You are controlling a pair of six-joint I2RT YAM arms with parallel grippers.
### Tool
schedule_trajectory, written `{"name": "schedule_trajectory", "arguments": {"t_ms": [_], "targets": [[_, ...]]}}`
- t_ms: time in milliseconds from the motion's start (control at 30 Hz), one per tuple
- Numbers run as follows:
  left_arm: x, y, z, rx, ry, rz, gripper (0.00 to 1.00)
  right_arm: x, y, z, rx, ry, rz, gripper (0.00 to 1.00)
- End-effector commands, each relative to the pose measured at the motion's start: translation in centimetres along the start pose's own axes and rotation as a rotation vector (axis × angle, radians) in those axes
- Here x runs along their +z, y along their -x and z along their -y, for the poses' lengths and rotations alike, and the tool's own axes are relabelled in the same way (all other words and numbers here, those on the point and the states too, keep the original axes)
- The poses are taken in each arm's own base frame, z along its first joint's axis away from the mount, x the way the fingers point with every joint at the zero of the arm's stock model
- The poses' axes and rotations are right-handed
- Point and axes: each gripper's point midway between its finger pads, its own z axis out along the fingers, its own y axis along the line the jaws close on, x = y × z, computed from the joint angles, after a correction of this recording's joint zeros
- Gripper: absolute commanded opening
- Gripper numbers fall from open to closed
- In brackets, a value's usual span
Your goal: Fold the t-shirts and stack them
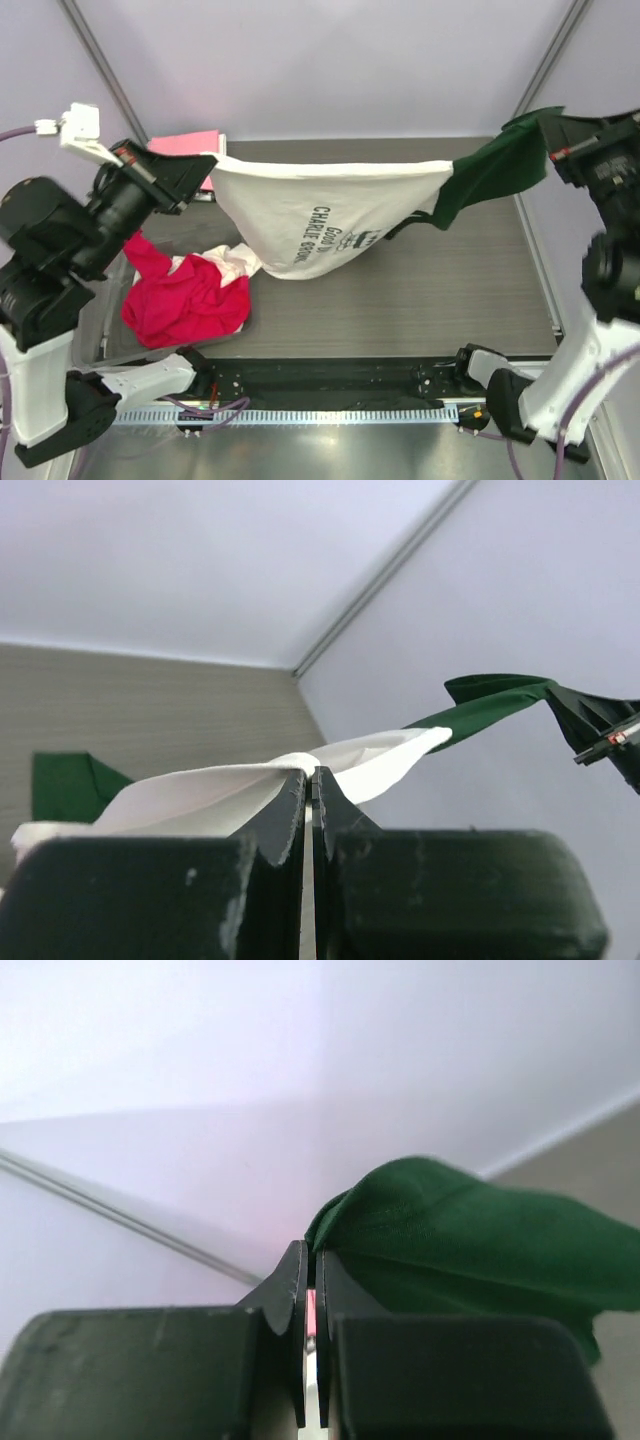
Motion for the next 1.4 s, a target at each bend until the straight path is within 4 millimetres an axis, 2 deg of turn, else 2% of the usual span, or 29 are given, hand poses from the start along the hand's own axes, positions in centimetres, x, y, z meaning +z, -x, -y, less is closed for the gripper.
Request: {"name": "schedule_trajectory", "arguments": {"t_ms": [0,67,167,267,367,467,533,567,600,700,733,767,800,833,867,900,933,967,1000,1033,1067,1100,1167,1200,1233,1267,1300,1333,1367], "targets": [[-2.1,2.9,4.1,0.02,-0.214,0.107,0.0,-7.7,4.0,-5.7,-0.164,0.111,0.278,0.01],[-3.1,3.1,4.6,0.024,-0.252,0.113,0.0,-11.4,5.1,-7.2,-0.205,0.13,0.394,0.01],[-4.5,3.2,5.5,0.036,-0.317,0.119,0.0,-15.3,6.2,-8.5,-0.24,0.15,0.511,0.01],[-6.2,4.3,6.0,0.046,-0.353,0.165,0.0,-18.8,7.8,-8.5,-0.274,0.122,0.634,0.01],[-6.2,4.8,6.1,0.053,-0.352,0.183,0.0,-20.5,9.0,-8.6,-0.32,0.117,0.698,0.01],[-3.7,3.6,5.3,0.05,-0.299,0.148,0.0,-19.4,10.0,-8.9,-0.381,0.119,0.694,0.01],[-1.1,2.3,3.6,0.04,-0.212,0.119,0.0,-15.2,9.9,-8.6,-0.43,0.118,0.609,0.01],[0.0,2.1,1.8,0.04,-0.121,0.128,0.0,-12.9,9.6,-7.8,-0.437,0.092,0.564,0.01],[1.1,1.4,0.5,0.048,-0.056,0.118,0.0,-8.9,9.3,-6.8,-0.446,0.058,0.497,0.01],[5.1,-0.7,-5.3,0.086,0.225,0.109,0.0,-0.5,7.7,-3.7,-0.425,-0.006,0.362,0.01],[6.1,-1.2,-6.5,0.097,0.274,0.102,0.0,4.3,6.4,-1.7,-0.416,-0.039,0.277,0.01],[8.4,-2.9,-7.8,0.107,0.304,0.046,0.0,7.7,5.1,0.4,-0.387,-0.075,0.219,0.01],[9.9,-3.2,-10.5,0.091,0.364,0.03,0.0,10.2,4.6,1.6,-0.383,-0.09,0.191,0.01],[11.2,-3.9,-11.9,0.039,0.375,0.004,0.0,15.4,2.3,4.5,-0.379,-0.149,0.107,0.01],[14.4,-5.8,-14.3,-0.001,0.389,-0.055,0.0,17.7,1.4,6.0,-0.406,-0.194,0.083,0.01],[15.7,-7.0,-17.6,-0.038,0.425,-0.104,0.0,20.3,0.1,8.1,-0.424,-0.256,0.051,0.01],[17.4,-8.5,-19.9,-0.062,0.459,-0.148,0.0,24.9,-2.8,12.5,-0.44,-0.354,-0.024,0.01],[18.8,-10.0,-22.1,-0.07,0.496,-0.191,0.0,27.2,-4.0,12.9,-0.454,-0.355,-0.045,0.01],[21.4,-13.0,-27.1,-0.09,0.585,-0.268,0.0,29.0,-5.6,14.6,-0.47,-0.385,-0.092,0.01],[22.8,-15.0,-28.5,-0.127,0.573,-0.337,0.0,30.7,-6.9,15.7,-0.472,-0.398,-0.125,0.11],[24.4,-15.1,-29.2,-0.145,0.56,-0.353,0.0,34.0,-10.4,18.4,-0.485,-0.421,-0.21,0.62],[26.2,-19.7,-33.8,-0.185,0.618,-0.472,0.0,34.7,-11.3,19.1,-0.501,-0.434,-0.228,0.79],[27.8,-21.3,-34.7,-0.189,0.594,-0.568,0.23,35.3,-12.3,20.7,-0.529,-0.478,-0.247,0.98],[28.2,-22.6,-35.5,-0.191,0.604,-0.61,0.35,34.9,-11.8,21.1,-0.542,-0.51,-0.232,0.99],[28.3,-24.7,-37.0,-0.197,0.633,-0.659,0.74,34.4,-14.9,24.8,-0.556,-0.577,-0.33,1.0],[27.9,-25.4,-37.5,-0.201,0.646,-0.674,0.8,34.7,-14.8,24.7,-0.557,-0.557,-0.296,1.0],[27.8,-26.0,-37.7,-0.204,0.65,-0.681,0.8,33.2,-13.1,22.7,-0.555,-0.529,-0.251,1.0],[27.6,-25.5,-37.0,-0.2,0.635,-0.665,0.82,32.6,-13.6,23.2,-0.554,-0.534,-0.26,1.0],[27.0,-26.8,-37.5,-0.203,0.644,-0.672,0.84,31.8,-15.2,25.0,-0.552,-0.557,-0.299,1.0]]}}
